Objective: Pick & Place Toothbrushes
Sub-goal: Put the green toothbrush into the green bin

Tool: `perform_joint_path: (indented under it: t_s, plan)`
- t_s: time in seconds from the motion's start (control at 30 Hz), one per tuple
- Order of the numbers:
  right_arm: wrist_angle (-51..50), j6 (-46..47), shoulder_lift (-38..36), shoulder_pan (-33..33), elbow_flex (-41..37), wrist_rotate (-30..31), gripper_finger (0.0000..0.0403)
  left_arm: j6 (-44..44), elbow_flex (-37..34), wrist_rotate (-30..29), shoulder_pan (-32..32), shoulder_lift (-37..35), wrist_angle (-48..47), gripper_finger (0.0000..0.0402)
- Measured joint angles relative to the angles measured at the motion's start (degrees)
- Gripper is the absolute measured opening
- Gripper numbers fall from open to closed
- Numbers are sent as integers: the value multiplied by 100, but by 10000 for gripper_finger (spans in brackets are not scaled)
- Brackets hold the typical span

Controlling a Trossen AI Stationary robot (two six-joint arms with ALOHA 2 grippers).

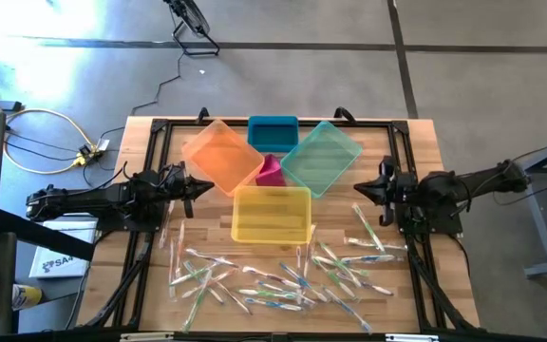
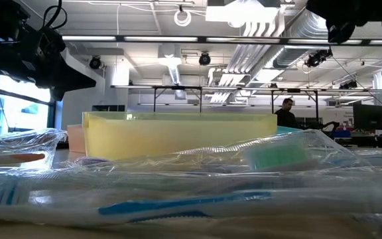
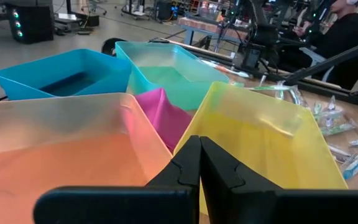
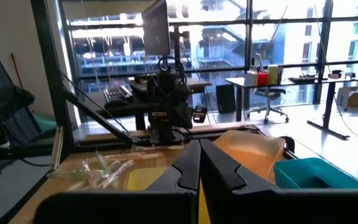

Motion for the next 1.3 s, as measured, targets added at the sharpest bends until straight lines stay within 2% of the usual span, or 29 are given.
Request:
perform_joint_path:
  t_s: [0.13,0.3,0.53,1.0,1.13,1.3]
  plan:
    - [-386,228,863,0,630,366,2,0,0,0,-2,0,0,0]
    - [-1712,879,1937,-2,1638,1071,2,0,0,0,0,-2,-2,0]
    - [-3594,2392,2767,-4,2812,1180,2,0,0,0,-2,-2,-2,0]
    - [-6716,6158,3195,-4,3034,544,2,0,0,-2,0,-1,-7,0]
    - [-6863,6507,3371,-5,3032,131,2,0,0,-6,0,0,-7,0]
    - [-6808,6408,3701,-4,3032,-212,2,1,0,-7,-1,0,-8,0]
